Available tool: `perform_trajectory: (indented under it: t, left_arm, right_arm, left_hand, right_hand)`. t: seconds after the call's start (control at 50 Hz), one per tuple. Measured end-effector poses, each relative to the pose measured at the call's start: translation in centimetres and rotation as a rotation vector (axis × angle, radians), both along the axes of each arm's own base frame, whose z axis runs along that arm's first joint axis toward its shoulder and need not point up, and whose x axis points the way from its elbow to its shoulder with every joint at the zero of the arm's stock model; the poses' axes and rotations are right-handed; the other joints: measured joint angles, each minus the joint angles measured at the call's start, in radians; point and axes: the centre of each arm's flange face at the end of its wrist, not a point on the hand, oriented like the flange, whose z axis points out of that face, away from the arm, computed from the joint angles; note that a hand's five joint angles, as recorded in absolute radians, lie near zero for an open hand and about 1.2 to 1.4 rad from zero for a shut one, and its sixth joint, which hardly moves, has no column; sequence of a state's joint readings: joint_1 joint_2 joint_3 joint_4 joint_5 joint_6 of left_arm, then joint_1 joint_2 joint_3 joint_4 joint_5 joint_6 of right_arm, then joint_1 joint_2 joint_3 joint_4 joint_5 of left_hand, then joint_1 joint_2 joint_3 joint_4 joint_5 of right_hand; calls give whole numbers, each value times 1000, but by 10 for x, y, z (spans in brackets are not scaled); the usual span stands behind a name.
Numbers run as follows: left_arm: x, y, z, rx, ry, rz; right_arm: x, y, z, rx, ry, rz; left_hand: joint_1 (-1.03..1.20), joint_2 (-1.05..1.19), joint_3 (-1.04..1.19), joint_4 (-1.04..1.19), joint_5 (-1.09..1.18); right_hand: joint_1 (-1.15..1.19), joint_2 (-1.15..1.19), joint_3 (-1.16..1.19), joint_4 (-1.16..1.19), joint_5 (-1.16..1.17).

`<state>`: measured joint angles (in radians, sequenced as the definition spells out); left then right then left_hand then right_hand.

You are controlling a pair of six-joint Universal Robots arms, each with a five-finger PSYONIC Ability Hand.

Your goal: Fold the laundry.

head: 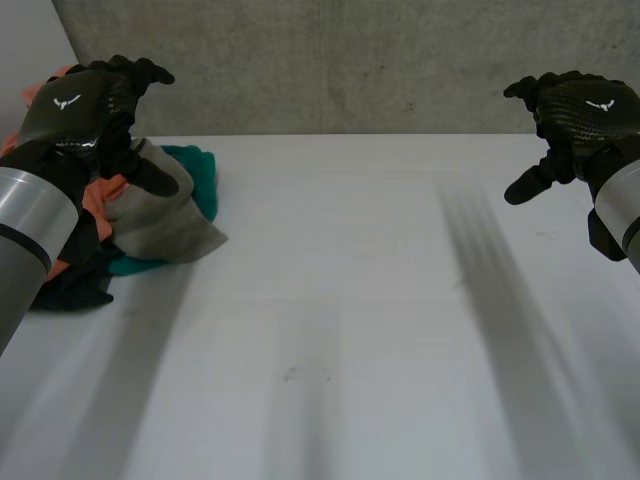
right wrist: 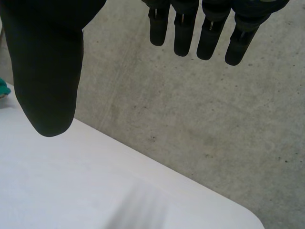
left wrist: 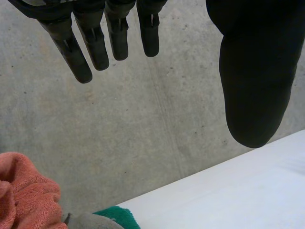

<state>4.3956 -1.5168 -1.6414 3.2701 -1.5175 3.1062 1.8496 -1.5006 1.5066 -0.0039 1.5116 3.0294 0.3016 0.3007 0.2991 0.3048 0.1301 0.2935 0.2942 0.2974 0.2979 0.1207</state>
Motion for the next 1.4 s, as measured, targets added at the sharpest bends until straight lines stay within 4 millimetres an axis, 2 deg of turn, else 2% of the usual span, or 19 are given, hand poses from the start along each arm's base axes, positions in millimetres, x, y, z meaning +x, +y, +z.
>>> perform_trajectory:
  t: [0.08, 0.26, 0.38, 0.44, 0.54, 0.62, 0.7, 0.8, 0.88, 0.92, 0.94, 0.96, 1.02, 1.08, 1.16, 1.22, 1.26, 1.32, 1.4]
  left_arm:
    - [0, -1, -1, 2, -1, -1]
    - [-1, -3, 0, 0, -2, -3]
    - [0, -17, 4, -63, -61, 28]
    - [4, -34, 5, -110, -126, 75]
    - [24, -87, -10, -159, -322, 221]
    - [49, -138, -35, -143, -479, 325]
    - [72, -180, -64, -107, -569, 386]
    - [93, -216, -94, -71, -608, 426]
    - [100, -231, -107, -62, -609, 439]
    - [103, -235, -110, -64, -607, 445]
    - [103, -236, -110, -66, -606, 446]
    - [103, -237, -110, -69, -603, 447]
    - [101, -236, -108, -74, -597, 445]
    - [87, -224, -88, -108, -556, 422]
    - [57, -194, -48, -177, -455, 359]
    - [23, -159, -19, -224, -349, 251]
    - [2, -136, -11, -234, -298, 163]
    - [-31, -99, -10, -220, -243, 3]
    - [-73, -49, -32, -152, -228, -218]
  right_arm:
    - [0, 0, -1, 1, 1, 0]
    - [0, -1, -2, 5, 4, 0]
    - [1, -1, -4, 10, 9, 5]
    - [1, -1, -4, 11, 10, 6]
    - [2, -1, -5, 15, 12, 9]
    - [5, 2, -6, 17, 14, 20]
    - [8, 5, -8, 21, 16, 33]
    - [11, 6, -11, 29, 20, 41]
    - [11, 5, -13, 37, 25, 43]
    - [11, 5, -14, 39, 29, 43]
    - [11, 5, -14, 39, 31, 42]
    - [11, 5, -15, 39, 34, 42]
    - [11, 5, -15, 38, 39, 42]
    - [11, 4, -15, 33, 48, 40]
    - [10, 3, -13, 24, 51, 36]
    - [9, 2, -9, 13, 49, 32]
    - [8, 1, -7, 6, 47, 30]
    - [8, 1, -4, -2, 45, 28]
    - [8, 1, -2, -10, 53, 28]
  left_hand:
    - [-102, -94, -90, -100, -87]
    - [-106, -103, -97, -109, -88]
    - [-106, -103, -97, -109, -88]
    - [-106, -103, -97, -109, -88]
    - [-106, -103, -97, -109, -88]
    - [-106, -103, -97, -109, -88]
    - [-106, -103, -97, -109, -88]
    - [-98, -98, -92, -102, -85]
    - [198, 193, 174, 173, 168]
    - [538, 569, 573, 558, 520]
    - [538, 569, 573, 558, 520]
    - [673, 763, 773, 779, 720]
    - [679, 828, 832, 846, 761]
    - [677, 851, 857, 890, 772]
    - [677, 853, 857, 890, 772]
    - [677, 853, 857, 890, 772]
    - [677, 856, 864, 890, 777]
    - [677, 858, 867, 891, 811]
    - [677, 858, 867, 891, 812]
  right_hand:
    - [-75, -85, -85, -84, -76]
    - [-81, -95, -96, -99, -79]
    - [-81, -95, -96, -99, -79]
    - [-81, -95, -96, -99, -79]
    - [-81, -95, -96, -99, -79]
    - [-81, -95, -96, -99, -79]
    - [-81, -95, -96, -99, -79]
    - [-81, -95, -96, -99, -79]
    - [-81, -95, -96, -99, -79]
    - [-81, -95, -96, -99, -79]
    - [-81, -95, -96, -99, -79]
    - [-81, -95, -96, -99, -79]
    - [-81, -95, -96, -99, -79]
    - [-81, -95, -96, -99, -79]
    - [-81, -95, -96, -99, -79]
    - [-81, -95, -96, -99, -79]
    - [-81, -95, -96, -99, -79]
    - [-81, -95, -96, -99, -79]
    - [-81, -95, -96, -99, -79]
